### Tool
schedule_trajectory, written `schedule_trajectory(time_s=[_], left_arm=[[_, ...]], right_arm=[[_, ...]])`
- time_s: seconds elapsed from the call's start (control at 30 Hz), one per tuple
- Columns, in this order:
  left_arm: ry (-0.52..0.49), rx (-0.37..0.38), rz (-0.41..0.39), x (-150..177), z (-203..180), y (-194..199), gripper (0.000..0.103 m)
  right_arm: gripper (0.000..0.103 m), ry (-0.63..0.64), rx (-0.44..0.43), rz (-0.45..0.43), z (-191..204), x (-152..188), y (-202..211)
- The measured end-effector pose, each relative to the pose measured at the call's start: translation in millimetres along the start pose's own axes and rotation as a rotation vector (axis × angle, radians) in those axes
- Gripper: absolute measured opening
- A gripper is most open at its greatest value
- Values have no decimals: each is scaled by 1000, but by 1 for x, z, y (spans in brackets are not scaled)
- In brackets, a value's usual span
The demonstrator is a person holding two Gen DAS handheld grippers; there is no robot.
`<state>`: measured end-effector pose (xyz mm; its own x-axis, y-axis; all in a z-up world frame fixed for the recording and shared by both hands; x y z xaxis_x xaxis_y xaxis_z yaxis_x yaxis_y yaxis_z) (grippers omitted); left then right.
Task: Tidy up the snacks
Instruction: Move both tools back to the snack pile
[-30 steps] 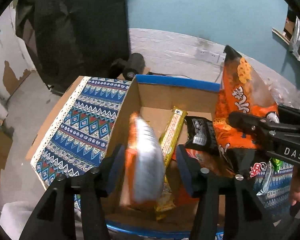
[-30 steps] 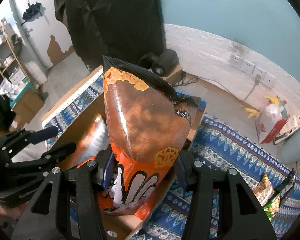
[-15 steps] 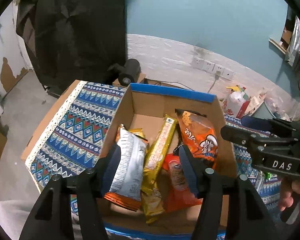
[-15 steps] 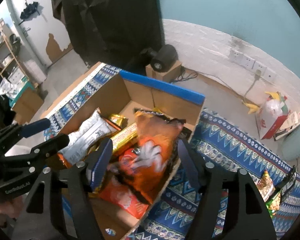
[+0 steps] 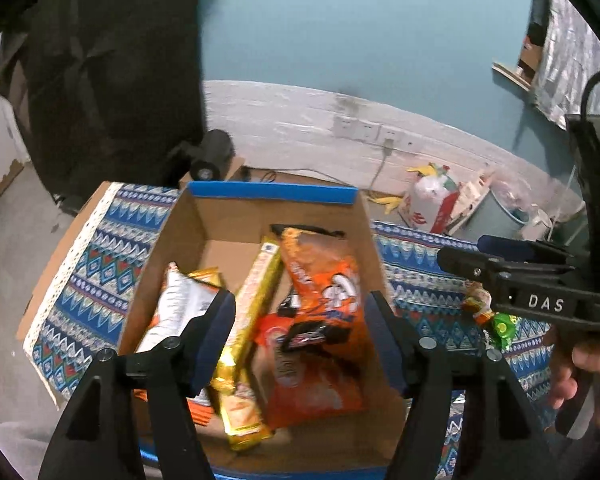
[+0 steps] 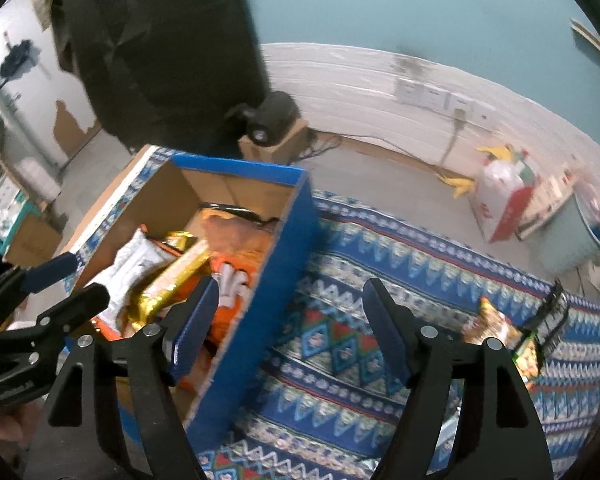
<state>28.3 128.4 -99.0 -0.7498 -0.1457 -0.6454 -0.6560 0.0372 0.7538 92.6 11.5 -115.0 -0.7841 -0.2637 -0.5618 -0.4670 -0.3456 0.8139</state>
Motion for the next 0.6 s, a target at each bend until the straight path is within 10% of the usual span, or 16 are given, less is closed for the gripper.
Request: schedule_trajectory(time_s=[0.6], left_arm=[[-169,86,1,-5,-98,-18,72]], right_arm=[[79,-152,97,5,-105,40,29]])
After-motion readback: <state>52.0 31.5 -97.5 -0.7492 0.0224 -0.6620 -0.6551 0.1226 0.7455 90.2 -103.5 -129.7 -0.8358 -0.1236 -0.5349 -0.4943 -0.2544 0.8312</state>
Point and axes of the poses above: each gripper's, at about its wrist camera, not at the fingertips, and y roughly against the way its jaws point, z to its left, x to its underside, the point moved 3 cm from there along -y, roughly the way its jaws point, and after that the axes turned 1 degree about x, right-handed, at the moved point
